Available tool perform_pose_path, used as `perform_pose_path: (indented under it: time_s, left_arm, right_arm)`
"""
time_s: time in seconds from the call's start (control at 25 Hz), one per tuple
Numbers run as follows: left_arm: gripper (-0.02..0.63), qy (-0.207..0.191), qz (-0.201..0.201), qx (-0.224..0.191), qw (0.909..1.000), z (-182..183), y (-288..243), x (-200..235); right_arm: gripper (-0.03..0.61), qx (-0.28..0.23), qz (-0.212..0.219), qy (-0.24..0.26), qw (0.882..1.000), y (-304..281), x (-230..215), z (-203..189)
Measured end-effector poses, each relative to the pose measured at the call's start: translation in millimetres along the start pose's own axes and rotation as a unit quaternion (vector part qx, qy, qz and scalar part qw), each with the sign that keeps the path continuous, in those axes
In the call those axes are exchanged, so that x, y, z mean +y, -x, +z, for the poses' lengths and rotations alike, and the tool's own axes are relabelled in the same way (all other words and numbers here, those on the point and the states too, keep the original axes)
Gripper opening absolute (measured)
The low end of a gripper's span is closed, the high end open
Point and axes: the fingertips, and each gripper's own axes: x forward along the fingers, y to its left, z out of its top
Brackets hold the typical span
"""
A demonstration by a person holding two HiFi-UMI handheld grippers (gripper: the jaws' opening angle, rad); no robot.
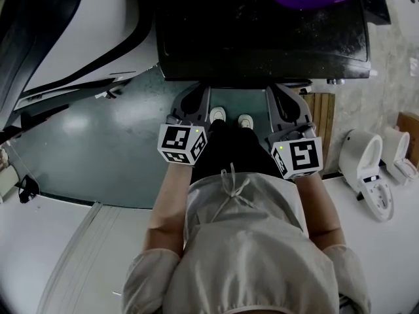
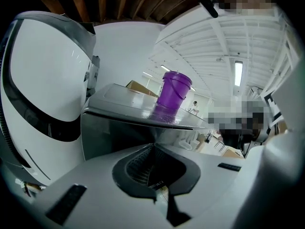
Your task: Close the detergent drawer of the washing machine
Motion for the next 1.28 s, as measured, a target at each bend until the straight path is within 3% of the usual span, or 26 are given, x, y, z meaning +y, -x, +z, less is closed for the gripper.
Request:
perform_pose_path:
  time_s: [0.6,0.84,1.12,1.28]
  left_arm:
    - [0.015,-0.049,0.002,-0.006,0.9988,2.7,-5.4,2.5]
    - [0.017,-0.032,-0.019,0.036,0.9986,-2.7,-4.0,-1.5]
    - [0.017,-0.077,-0.051,-0.001,0.9958,41.2,34.3,-37.5]
    - [0.017,-0.128,-0.061,-0.038,0.9892,82.6,57.1,-61.1]
  right_arm:
    - [0.005,0.001,-0.008,0.007,1.000,-1.4,-0.8,1.2]
    - [0.005,-0.001,-0.009,0.009,1.000,10.5,2.1,1.9]
    - [0.006,-0.024,0.010,0.023,0.999,31.2,10.4,25.5]
    - [0.006,-0.057,0.024,0.028,0.998,45.3,8.6,56.0]
